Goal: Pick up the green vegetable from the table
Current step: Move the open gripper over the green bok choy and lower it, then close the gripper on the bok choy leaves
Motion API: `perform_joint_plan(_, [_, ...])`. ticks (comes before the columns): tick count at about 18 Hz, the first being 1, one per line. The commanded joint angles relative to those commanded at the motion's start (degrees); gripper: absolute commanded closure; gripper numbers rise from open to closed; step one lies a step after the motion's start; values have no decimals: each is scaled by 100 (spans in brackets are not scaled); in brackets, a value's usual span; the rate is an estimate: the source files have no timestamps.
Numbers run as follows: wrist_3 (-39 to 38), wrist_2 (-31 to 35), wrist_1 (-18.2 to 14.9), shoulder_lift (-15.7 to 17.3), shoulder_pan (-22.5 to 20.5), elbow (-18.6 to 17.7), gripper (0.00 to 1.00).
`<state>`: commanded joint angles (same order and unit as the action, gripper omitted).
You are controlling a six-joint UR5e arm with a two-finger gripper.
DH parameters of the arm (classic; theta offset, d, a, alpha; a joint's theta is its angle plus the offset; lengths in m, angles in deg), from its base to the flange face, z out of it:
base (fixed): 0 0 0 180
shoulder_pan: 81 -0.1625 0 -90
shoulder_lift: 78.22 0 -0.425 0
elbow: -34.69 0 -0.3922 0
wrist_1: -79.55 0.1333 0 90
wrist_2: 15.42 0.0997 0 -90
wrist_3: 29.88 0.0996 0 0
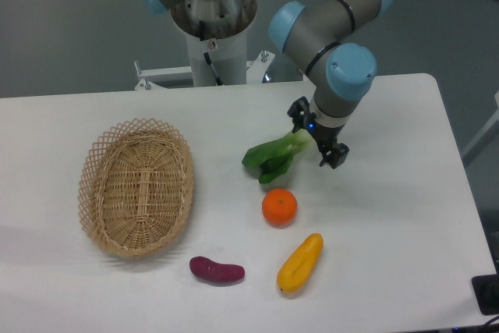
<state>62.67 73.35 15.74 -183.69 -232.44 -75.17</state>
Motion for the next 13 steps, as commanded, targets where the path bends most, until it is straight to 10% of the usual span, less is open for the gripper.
perform_joint_plan(13, [-18, 9, 482, -132, 27, -483, 0])
